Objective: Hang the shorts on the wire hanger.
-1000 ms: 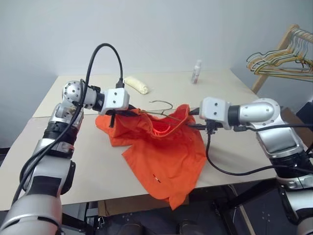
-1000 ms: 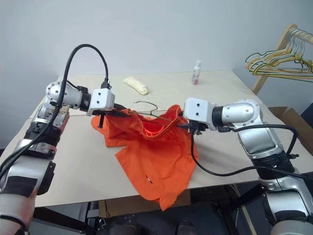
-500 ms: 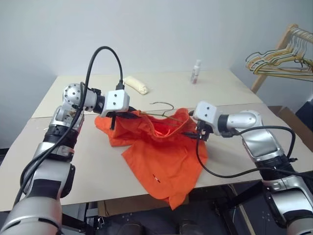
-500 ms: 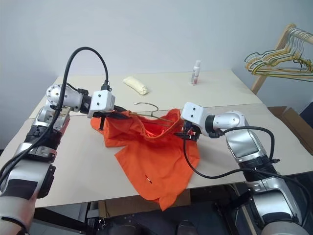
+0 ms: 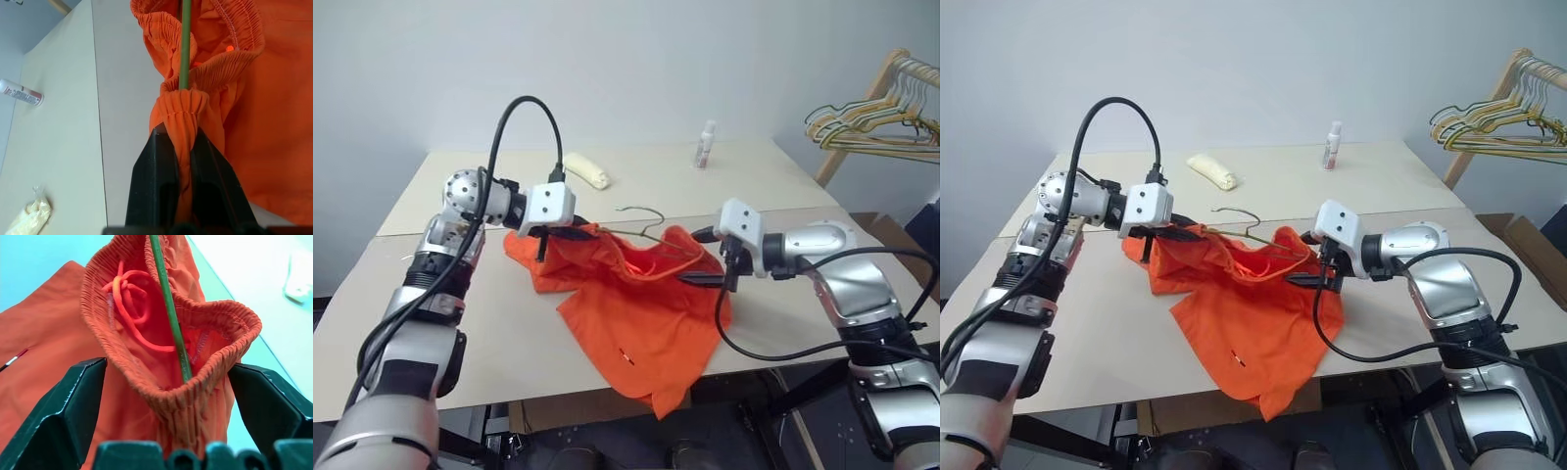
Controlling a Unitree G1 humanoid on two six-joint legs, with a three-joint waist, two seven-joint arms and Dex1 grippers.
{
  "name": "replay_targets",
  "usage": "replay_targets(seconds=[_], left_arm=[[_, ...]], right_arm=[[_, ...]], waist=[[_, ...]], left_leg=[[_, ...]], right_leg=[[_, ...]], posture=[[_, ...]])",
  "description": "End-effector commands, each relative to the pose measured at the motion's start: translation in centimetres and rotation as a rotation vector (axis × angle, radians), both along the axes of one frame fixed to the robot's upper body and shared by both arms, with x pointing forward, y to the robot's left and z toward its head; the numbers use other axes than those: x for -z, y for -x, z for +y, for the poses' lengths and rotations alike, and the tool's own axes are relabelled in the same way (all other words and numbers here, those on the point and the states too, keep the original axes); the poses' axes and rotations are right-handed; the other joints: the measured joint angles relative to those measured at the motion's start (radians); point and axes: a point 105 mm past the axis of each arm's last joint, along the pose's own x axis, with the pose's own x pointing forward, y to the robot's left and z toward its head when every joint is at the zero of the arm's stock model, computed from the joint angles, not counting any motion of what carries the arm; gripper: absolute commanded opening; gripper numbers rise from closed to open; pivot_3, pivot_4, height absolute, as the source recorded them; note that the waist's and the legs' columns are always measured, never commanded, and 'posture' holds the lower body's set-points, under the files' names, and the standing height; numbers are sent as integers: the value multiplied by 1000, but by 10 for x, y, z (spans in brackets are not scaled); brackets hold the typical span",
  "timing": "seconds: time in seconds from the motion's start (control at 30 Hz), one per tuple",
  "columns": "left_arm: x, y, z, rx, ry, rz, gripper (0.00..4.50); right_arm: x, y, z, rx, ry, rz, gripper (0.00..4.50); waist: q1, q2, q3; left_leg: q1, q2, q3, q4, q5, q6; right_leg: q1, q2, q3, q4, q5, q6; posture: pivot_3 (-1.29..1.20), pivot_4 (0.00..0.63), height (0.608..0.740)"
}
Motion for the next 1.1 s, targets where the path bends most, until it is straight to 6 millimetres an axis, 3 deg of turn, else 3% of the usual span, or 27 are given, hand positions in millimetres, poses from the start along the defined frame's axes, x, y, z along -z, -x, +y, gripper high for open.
replay_targets(seconds=[0.03,0.33,0.37,0.5,0.53,0.67,0.9,1.1], left_arm=[[-17,3,-5,39,58,-45,0],[-14,5,-3,42,59,-23,0],[-14,6,-3,45,66,-15,0],[-12,5,0,36,61,-7,0],[-12,2,0,19,78,2,688],[-14,-8,10,-64,89,-14,1959],[-33,-28,36,-249,206,-75,4358],[-43,-29,37,-290,394,-82,4500]], right_arm=[[-12,-5,3,-5,-16,-25,3587],[-13,-10,4,3,-25,-40,284],[-13,-10,4,3,-22,-42,99],[-12,-11,3,12,-14,-43,80],[-12,-11,3,16,-19,-42,80],[-14,-10,-6,50,-35,-32,80],[-17,3,-42,175,-59,-8,80],[-20,14,-84,408,-111,29,80]], waist=[[0,0,0],[0,0,0],[0,0,0],[0,0,0],[0,0,0],[0,0,0],[2,0,0],[2,0,0]], left_leg=[[0,0,0,0,0,0],[0,0,0,0,0,-1],[0,0,0,0,0,-1],[0,0,0,0,0,-1],[0,0,0,0,0,-1],[0,0,0,0,1,-1],[-1,0,0,0,1,-2],[-1,0,0,0,0,0]], right_leg=[[0,0,0,0,0,0],[0,0,0,0,0,0],[0,0,0,0,0,0],[0,0,0,0,0,0],[0,0,0,0,0,0],[0,0,0,0,0,0],[-1,-1,0,-1,0,0],[0,-1,0,-1,0,0]], posture=[[63,0,740],[68,0,740],[67,0,740],[65,0,740],[63,0,740],[61,0,740],[33,0,740],[-9,0,740]])
